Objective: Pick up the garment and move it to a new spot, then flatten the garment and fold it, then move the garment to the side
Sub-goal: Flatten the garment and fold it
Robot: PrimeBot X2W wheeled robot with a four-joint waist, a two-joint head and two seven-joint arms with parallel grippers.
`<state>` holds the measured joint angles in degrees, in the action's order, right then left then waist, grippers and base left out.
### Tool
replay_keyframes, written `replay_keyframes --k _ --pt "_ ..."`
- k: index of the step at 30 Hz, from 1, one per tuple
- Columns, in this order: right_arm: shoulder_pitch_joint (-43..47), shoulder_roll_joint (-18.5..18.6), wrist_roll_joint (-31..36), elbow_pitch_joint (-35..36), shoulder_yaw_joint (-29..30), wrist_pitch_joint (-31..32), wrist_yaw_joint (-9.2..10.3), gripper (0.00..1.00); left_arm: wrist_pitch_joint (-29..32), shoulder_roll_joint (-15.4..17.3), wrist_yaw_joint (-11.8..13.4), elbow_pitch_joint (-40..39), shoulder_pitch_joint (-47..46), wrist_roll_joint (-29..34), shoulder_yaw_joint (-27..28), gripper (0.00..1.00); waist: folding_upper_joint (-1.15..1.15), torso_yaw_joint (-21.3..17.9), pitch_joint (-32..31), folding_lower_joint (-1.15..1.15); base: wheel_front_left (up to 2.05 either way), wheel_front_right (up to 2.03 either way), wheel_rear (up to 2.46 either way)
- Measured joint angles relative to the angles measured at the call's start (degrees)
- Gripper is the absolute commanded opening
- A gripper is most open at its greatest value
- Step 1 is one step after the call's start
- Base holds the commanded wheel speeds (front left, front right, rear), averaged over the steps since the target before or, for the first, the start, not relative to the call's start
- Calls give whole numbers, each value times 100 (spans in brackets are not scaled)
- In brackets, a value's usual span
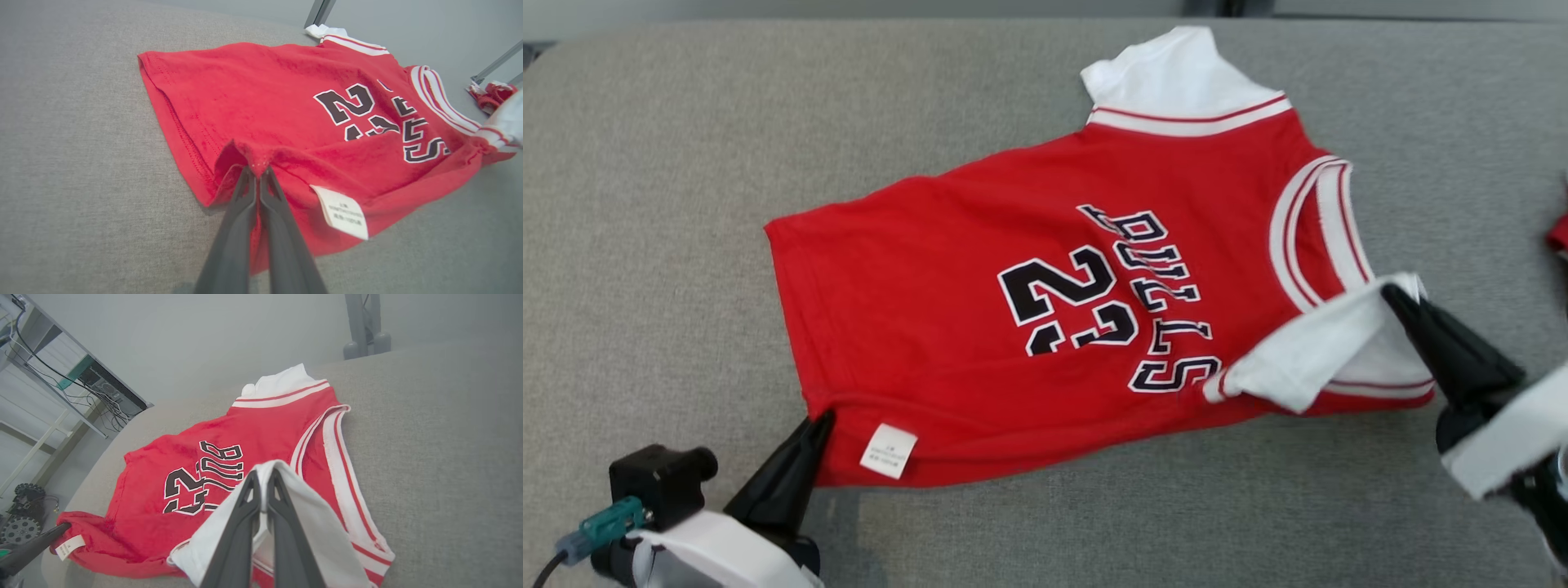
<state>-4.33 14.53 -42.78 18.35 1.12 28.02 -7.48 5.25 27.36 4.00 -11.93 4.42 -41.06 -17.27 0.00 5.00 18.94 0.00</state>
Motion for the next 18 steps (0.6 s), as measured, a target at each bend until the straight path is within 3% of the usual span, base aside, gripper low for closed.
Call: replay_keyframes --k 8,15,16,17,18 --pt "-1768 421 -119 -1249 -624 116 0 0 -156 -242 -237 557 -608 -92 -65 0 0 260 555 0 0 0 0" --pt "-2435 554 -219 -2294 -1094 -42 0 0 -314 -463 -374 1032 -773 -193 -145 0 0 468 748 0 0 0 0" --pt "-2468 555 -224 -2385 -1129 -126 0 0 -336 -499 -397 1089 -800 -221 -147 20 0 484 754 0 0 0 0" --pt "-2500 549 -268 -2482 -1143 -214 0 21 -360 -536 -401 1141 -827 -253 -145 67 0 494 756 0 0 0 0" --pt "-2513 548 -315 -2543 -1163 -305 0 94 -420 -576 -401 1183 -840 -270 -133 100 0 497 753 0 0 0 0"
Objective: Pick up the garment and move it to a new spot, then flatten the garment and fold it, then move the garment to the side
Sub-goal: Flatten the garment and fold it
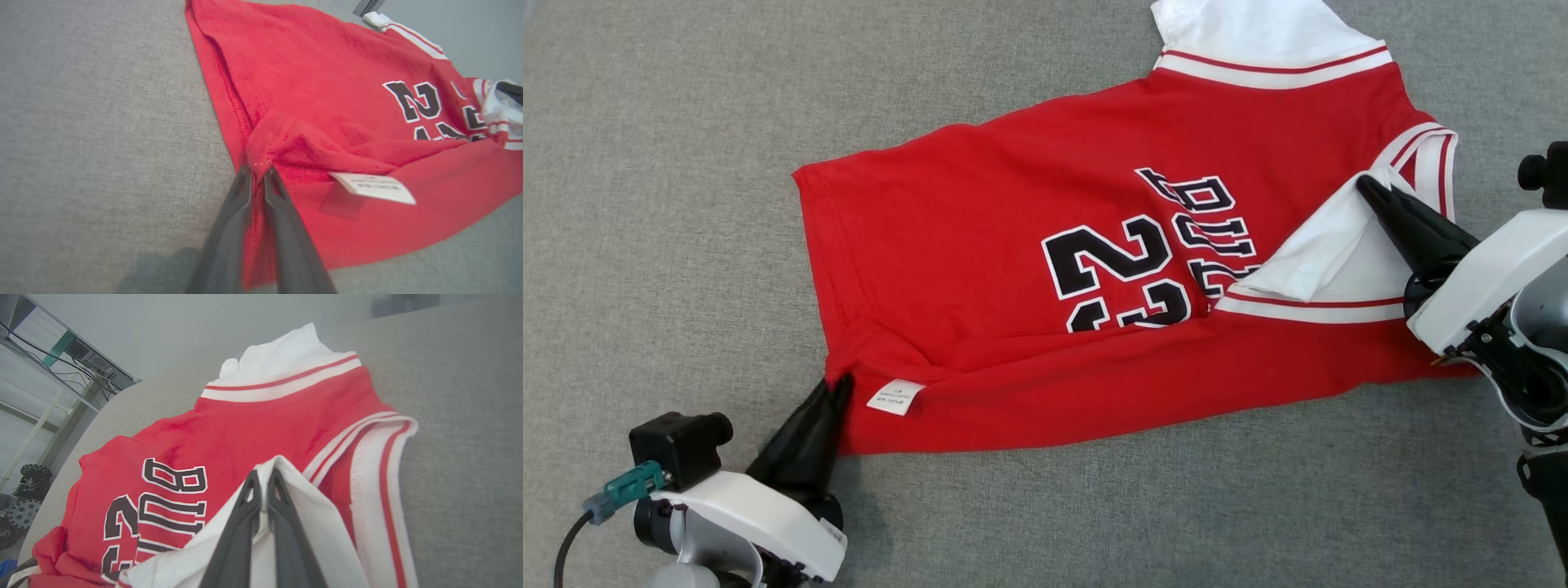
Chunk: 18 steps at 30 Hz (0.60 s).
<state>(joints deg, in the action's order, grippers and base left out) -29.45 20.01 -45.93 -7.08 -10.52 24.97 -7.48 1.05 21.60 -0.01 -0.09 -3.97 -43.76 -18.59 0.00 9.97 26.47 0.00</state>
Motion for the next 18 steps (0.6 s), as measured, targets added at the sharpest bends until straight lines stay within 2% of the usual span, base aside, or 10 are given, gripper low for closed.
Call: replay_keyframes --k 1,6,11,18 --pt "0 -2 -4 -47 -25 -131 0 100 -55 -45 0 35 -5 -26 14 100 0 1 -4 0 0 0 0" --pt "144 -98 -58 -83 97 -971 0 100 -602 -290 20 70 -14 -177 299 100 0 -25 -87 0 0 0 0" --pt "653 -287 289 266 219 -1990 0 100 -1269 -538 224 -64 -64 -167 681 100 0 -111 -211 0 0 0 0" --pt "1384 -615 1358 724 452 -3223 0 100 -1581 -820 614 -430 -355 650 1184 100 0 -316 -369 0 0 0 0"
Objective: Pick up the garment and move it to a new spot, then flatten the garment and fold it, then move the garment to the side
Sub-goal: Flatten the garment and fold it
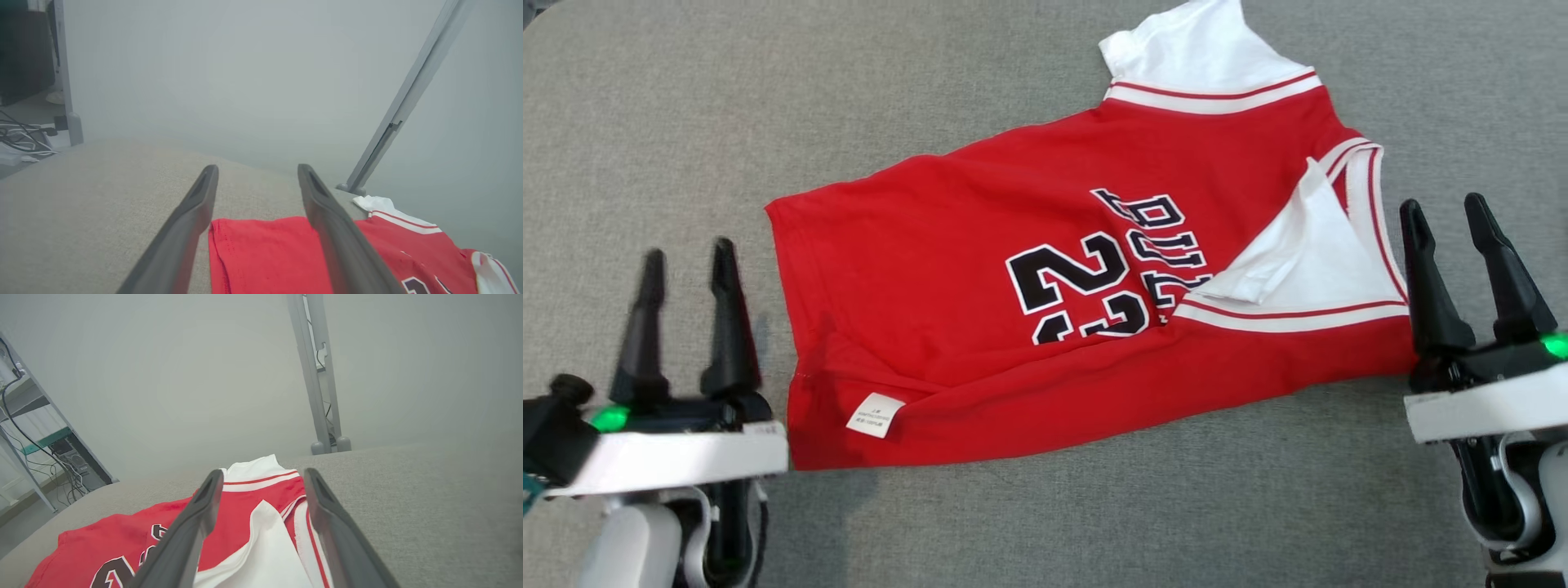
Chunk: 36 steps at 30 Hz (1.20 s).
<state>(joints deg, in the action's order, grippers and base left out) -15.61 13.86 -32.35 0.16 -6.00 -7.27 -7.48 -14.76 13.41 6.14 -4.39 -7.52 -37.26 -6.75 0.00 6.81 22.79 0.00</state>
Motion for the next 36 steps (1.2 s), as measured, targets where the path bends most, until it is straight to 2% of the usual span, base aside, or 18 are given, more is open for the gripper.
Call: replay_keyframes --k 4,8,14,20,31,36 --pt "302 -119 661 185 41 -415 0 100 -15 -179 89 -360 -144 900 415 100 0 -123 -96 0 0 0 0" --pt "551 -176 1110 285 79 -590 0 100 -15 -346 -81 -479 -98 1594 539 100 0 -221 -224 0 0 0 0" --pt "858 -280 1378 233 183 -682 0 100 -15 -372 -364 -226 268 2187 619 100 0 -295 -440 0 0 0 0" --pt "966 -337 1429 188 202 -688 0 100 -15 -419 -466 -30 538 2434 575 100 0 -261 -557 0 0 0 0" --pt "1014 -316 1393 86 211 -625 0 100 -15 -561 -609 140 599 2517 598 100 0 -120 -655 0 0 0 0" --pt "969 -234 1321 -64 215 -386 0 100 21 -639 -662 385 714 2471 492 100 0 -67 -598 0 0 0 0"
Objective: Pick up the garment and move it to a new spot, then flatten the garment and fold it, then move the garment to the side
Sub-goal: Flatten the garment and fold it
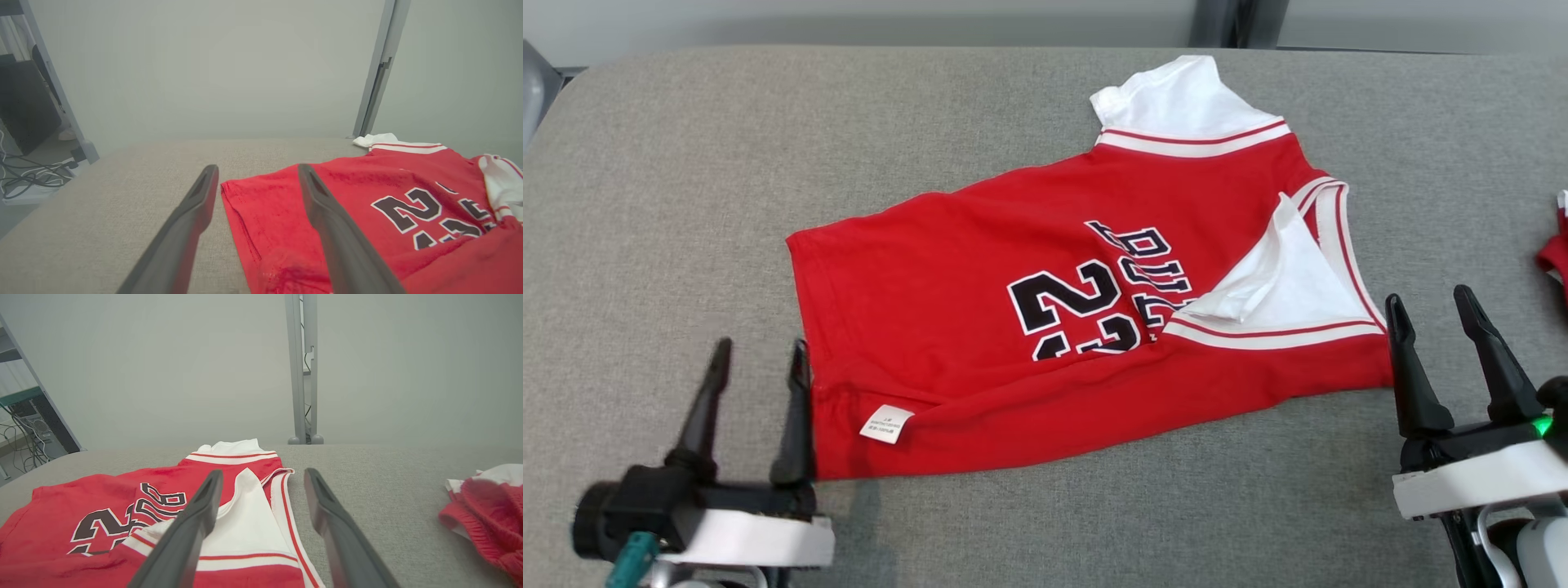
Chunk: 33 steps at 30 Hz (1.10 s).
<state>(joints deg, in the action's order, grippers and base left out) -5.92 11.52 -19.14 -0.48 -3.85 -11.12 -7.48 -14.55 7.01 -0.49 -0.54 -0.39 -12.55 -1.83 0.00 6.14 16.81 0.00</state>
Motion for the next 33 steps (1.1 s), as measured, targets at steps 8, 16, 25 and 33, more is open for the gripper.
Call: replay_keyframes --k 8,16,25,33 --pt "-218 207 -142 -771 -75 249 0 100 162 -211 -105 711 135 -252 -343 100 0 184 220 0 0 0 0" --pt "-536 347 -312 -1482 -138 392 -1 100 275 -286 -244 1560 36 -632 -438 100 0 338 440 0 0 0 0" --pt "-871 438 -725 -1903 -382 708 0 0 565 -274 -459 2026 -321 -1152 -497 0 0 327 539 0 0 0 0" --pt "-641 438 -1260 -1530 -528 695 -2 0 731 -66 -556 1931 -373 -1260 -548 0 0 218 523 0 0 0 0"
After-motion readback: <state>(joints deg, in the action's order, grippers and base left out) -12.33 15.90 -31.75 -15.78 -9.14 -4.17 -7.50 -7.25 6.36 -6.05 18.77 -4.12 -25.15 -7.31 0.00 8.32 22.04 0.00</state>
